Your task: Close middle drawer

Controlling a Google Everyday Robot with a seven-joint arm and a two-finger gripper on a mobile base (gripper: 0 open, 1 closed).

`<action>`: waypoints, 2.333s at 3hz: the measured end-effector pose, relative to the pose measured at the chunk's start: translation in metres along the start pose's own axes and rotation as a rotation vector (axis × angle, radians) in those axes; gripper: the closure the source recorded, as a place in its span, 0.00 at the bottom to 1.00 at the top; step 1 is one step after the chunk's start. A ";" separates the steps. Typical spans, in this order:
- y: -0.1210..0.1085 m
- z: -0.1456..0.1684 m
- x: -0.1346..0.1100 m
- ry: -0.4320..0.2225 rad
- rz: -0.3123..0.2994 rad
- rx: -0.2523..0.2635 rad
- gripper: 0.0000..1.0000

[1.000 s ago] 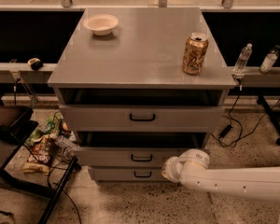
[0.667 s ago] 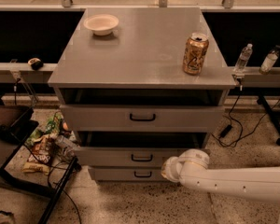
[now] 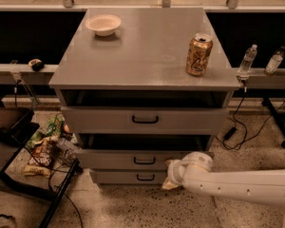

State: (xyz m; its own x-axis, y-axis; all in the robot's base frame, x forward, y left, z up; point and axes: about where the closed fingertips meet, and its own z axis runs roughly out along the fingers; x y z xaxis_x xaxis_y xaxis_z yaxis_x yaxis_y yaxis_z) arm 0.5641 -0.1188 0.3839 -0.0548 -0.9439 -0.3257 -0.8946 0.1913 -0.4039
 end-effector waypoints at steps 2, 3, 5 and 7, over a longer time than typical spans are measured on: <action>0.001 0.000 -0.001 -0.001 -0.008 -0.004 0.00; 0.004 0.001 -0.005 -0.006 -0.031 -0.014 0.00; 0.037 -0.090 0.024 0.157 -0.127 -0.043 0.42; 0.064 -0.223 0.075 0.337 -0.238 -0.085 0.89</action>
Offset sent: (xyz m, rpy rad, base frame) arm 0.0000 0.0000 0.0000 0.0000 0.0000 0.0000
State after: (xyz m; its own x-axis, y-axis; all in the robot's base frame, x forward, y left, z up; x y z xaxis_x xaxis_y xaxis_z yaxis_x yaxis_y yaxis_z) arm 0.4036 -0.2377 0.5244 0.0282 -0.9970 0.0719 -0.9324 -0.0521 -0.3577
